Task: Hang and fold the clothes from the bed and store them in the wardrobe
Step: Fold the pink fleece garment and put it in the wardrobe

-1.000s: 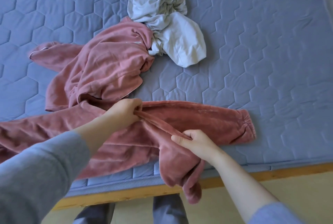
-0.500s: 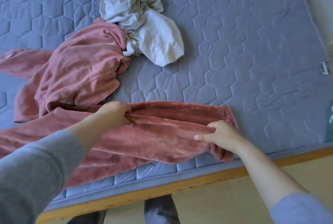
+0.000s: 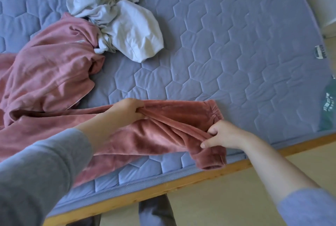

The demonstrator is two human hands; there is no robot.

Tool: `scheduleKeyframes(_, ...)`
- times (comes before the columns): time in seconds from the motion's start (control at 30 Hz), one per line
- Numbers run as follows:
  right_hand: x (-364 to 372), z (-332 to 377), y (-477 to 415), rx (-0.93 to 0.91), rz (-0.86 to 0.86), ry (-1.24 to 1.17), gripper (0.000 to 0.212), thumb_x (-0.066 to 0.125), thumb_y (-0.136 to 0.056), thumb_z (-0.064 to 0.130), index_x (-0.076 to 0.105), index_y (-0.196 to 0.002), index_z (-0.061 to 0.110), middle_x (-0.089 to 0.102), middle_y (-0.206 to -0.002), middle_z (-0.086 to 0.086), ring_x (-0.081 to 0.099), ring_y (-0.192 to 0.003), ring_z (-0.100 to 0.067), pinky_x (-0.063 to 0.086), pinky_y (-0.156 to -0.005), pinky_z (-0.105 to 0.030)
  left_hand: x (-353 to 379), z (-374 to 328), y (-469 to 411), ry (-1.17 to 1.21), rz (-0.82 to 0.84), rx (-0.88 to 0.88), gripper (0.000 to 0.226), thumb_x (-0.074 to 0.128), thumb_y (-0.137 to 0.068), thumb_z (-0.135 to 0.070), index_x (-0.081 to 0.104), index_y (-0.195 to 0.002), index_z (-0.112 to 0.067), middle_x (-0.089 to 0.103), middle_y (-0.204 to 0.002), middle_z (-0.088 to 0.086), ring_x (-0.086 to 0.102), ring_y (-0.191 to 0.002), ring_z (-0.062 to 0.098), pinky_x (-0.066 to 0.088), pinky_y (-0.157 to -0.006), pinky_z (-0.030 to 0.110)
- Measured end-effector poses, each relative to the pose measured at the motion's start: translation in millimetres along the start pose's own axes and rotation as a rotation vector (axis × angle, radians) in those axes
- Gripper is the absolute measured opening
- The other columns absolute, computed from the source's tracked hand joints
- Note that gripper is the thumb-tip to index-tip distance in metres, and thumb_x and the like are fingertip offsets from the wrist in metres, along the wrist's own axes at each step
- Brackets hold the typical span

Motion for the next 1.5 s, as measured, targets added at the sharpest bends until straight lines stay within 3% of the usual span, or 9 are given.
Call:
scheduleKeyframes(0.2, -37.8, -22.2, -10.3, -0.044, -0.490, -0.183, 0.015, 0.064, -0.075, 0.030, 0.060, -0.087, 0.022, 0.067, -0.083, 0.006, 0.064, -0.082, -0.020, 0.050, -0.071, -0.034, 20.5, -0.5, -19.3, -0.086, 0.072, -0.106, 0.022, 0.066, -0.087, -0.043, 0.050, -0.077, -0.030, 0.049, -0.076, -0.012, 0.053, -0.081, 0.017, 0.035, -0.068, 0.026)
scheduleKeyframes(0.37, -24.0, -52.2, -26.1, 0.137, -0.651, -0.196, 0.060, 0.070, -0.084, 0.040, 0.049, -0.132, 0.011, 0.056, -0.129, -0.010, 0.053, -0.118, -0.030, 0.043, -0.089, -0.033, 29.7, -17.4, -41.7, -0.256, 0.057, -0.077, 0.021, 0.058, -0.092, -0.036, 0.061, -0.103, -0.019, 0.062, -0.105, 0.002, 0.058, -0.091, 0.022, 0.041, -0.074, 0.027)
scheduleKeyframes(0.47, -21.4, -59.3, -7.9, 0.154, -0.841, -0.304, 0.073, 0.073, -0.078, 0.047, 0.045, -0.136, 0.012, 0.051, -0.131, -0.010, 0.052, -0.120, -0.029, 0.044, -0.088, -0.035, 35.9, -21.5, -53.5, -0.283, 0.074, -0.111, 0.024, 0.055, -0.093, -0.036, 0.061, -0.110, -0.020, 0.063, -0.111, 0.003, 0.060, -0.098, 0.024, 0.043, -0.075, 0.029)
scheduleKeyframes(0.6, 5.4, -56.9, -3.3, 0.101, -0.729, -0.274, 0.089, 0.079, -0.067, 0.051, 0.040, -0.140, 0.020, 0.049, -0.134, -0.002, 0.050, -0.120, -0.022, 0.046, -0.091, -0.037, 47.4, -40.2, -64.6, -0.208, 0.091, -0.068, 0.021, 0.057, -0.092, -0.031, 0.062, -0.109, -0.020, 0.063, -0.101, 0.001, 0.061, -0.092, 0.023, 0.043, -0.073, 0.028)
scheduleKeyframes(0.9, -23.4, -45.3, 5.2, -0.017, -1.002, -0.164, 0.031, 0.072, -0.080, 0.035, 0.062, -0.100, 0.013, 0.063, -0.093, -0.001, 0.060, -0.085, -0.022, 0.044, -0.065, -0.030, 54.8, -63.5, -77.6, -0.175, 0.105, -0.060, 0.022, 0.054, -0.094, -0.028, 0.064, -0.111, -0.019, 0.063, -0.107, 0.002, 0.058, -0.098, 0.023, 0.045, -0.081, 0.031)
scheduleKeyframes(1.07, -8.6, -42.2, -8.7, -0.050, -0.869, -0.143, 0.039, 0.071, -0.082, 0.033, 0.041, -0.060, 0.022, 0.052, -0.067, 0.002, 0.051, -0.066, -0.021, 0.036, -0.059, -0.031, 57.6, -67.6, -81.6, -0.233, 0.083, -0.058, 0.022, 0.046, -0.096, -0.026, 0.059, -0.108, -0.012, 0.062, -0.109, 0.006, 0.058, -0.097, 0.026, 0.045, -0.082, 0.033)
scheduleKeyframes(1.23, -34.7, -60.1, -27.8, 0.054, -0.955, -0.278, 0.028, 0.063, -0.093, 0.028, 0.057, -0.074, 0.008, 0.060, -0.099, -0.014, 0.054, -0.093, -0.032, 0.046, -0.080, -0.042, 51.2, -59.4, -87.8, -0.225, -0.053, -0.125, 0.020, 0.043, -0.100, -0.029, 0.051, -0.101, -0.010, 0.058, -0.107, 0.008, 0.056, -0.099, 0.031, 0.042, -0.078, 0.038)
scheduleKeyframes(1.37, -32.5, -64.8, -61.8, 0.112, -0.741, -0.172, 0.032, 0.053, -0.098, 0.038, 0.051, -0.079, 0.013, 0.061, -0.094, -0.015, 0.056, -0.090, -0.033, 0.045, -0.076, -0.040, 53.4, -55.8, -93.7, -0.246, -0.097, -0.157, 0.025, 0.048, -0.098, -0.031, 0.057, -0.107, -0.010, 0.050, -0.113, 0.009, 0.048, -0.110, 0.029, 0.041, -0.085, 0.039)
scheduleKeyframes(1.5, -52.7, -54.3, -54.1, -0.013, -0.870, -0.095, 0.037, 0.052, -0.099, 0.038, 0.043, -0.073, 0.014, 0.061, -0.071, -0.013, 0.057, -0.069, -0.036, 0.033, -0.056, -0.035, 53.3, -51.5, -96.8, -0.299, -0.172, -0.194, 0.029, 0.047, -0.098, -0.034, 0.061, -0.113, -0.013, 0.048, -0.123, 0.006, 0.044, -0.116, 0.029, 0.038, -0.097, 0.041)
Point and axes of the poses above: each hand's wrist, its own y-axis away from the middle knuckle, its own x-axis out of the palm, z = x × y, the point moved 9 cm from there along -y, towards the middle knuckle
